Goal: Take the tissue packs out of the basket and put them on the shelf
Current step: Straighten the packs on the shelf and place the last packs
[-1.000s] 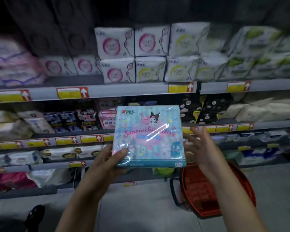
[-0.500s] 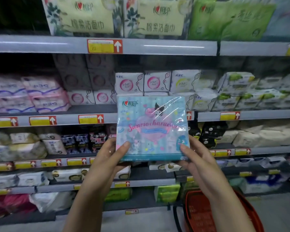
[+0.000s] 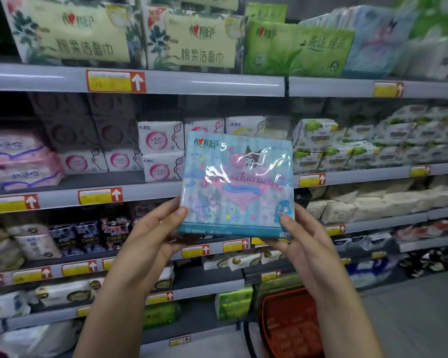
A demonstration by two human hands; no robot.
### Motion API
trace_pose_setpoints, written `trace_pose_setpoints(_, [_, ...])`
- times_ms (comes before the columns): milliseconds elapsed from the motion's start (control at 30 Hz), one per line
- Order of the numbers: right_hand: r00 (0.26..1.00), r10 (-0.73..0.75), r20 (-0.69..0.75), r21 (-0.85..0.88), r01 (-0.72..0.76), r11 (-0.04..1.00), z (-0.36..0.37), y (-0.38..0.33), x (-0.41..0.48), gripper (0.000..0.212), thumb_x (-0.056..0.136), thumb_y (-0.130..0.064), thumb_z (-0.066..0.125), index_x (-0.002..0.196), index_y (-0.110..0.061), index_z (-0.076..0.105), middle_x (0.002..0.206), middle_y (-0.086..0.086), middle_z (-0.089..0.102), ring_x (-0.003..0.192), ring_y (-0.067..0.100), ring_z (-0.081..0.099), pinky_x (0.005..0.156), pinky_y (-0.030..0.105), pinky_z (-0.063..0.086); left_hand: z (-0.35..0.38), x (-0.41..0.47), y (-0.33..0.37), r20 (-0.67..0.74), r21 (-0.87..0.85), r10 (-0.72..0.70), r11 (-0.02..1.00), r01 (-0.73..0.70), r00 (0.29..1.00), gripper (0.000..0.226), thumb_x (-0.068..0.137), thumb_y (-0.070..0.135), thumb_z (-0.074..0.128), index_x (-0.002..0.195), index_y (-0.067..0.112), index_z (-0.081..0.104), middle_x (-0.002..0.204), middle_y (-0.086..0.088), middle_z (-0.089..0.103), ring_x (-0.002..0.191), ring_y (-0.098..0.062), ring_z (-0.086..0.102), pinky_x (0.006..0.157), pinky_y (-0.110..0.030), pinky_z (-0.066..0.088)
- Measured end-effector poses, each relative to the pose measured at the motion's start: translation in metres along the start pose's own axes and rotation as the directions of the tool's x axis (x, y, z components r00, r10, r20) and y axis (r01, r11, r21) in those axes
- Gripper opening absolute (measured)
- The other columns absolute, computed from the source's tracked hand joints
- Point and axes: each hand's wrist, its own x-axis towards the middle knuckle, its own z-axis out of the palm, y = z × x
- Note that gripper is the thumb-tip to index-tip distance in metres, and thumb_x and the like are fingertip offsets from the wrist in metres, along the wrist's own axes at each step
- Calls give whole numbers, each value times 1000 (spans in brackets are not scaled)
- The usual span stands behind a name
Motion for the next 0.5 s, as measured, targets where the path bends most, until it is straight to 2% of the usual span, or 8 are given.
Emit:
trace_pose_setpoints(167, [1000, -28, 8, 21, 28, 999, -26, -16, -4, 81, 53, -44, 88, 123, -15, 60, 121, 10, 65, 108, 26, 65, 80, 37, 57, 29, 1, -1, 12, 7, 8, 1000, -8, 1000, 95, 27, 53, 93, 109, 11, 70, 108, -9, 73, 95, -21, 71, 69, -28, 58])
trace_pose_setpoints(300, [999, -29, 20, 37, 28, 999, -56, -35, -2, 83, 52, -44, 88, 125, -16, 59, 121, 10, 65, 108, 27, 65, 84, 40, 56, 64, 7, -6, 28, -1, 24, 1000, -24, 999, 86, 29, 50, 94, 103, 13, 74, 109, -11, 72, 97, -22, 70, 69, -27, 58])
trace_pose_setpoints(433, [999, -37, 18, 52, 36, 998, -92, -63, 0, 83, 48, -44, 90, 121, -17, 61, 117, 7, 68, 104, 25, 67, 75, 33, 57, 107, 14, -15, 34, -17, 34, 999, -34, 999, 87, 31, 49, 94, 106, 9, 73, 113, -14, 71, 100, -25, 69, 73, -30, 59])
trace_pose_setpoints(500, [999, -41, 27, 27, 40, 999, -112, -76, 2, 83, 50, -45, 89, 123, -19, 61, 118, 6, 68, 106, 25, 66, 77, 32, 57, 131, 16, -19, 40, 1, 52, 999, -52, 998, 91, 33, 50, 93, 110, 7, 70, 114, -14, 70, 102, -26, 69, 78, -33, 59])
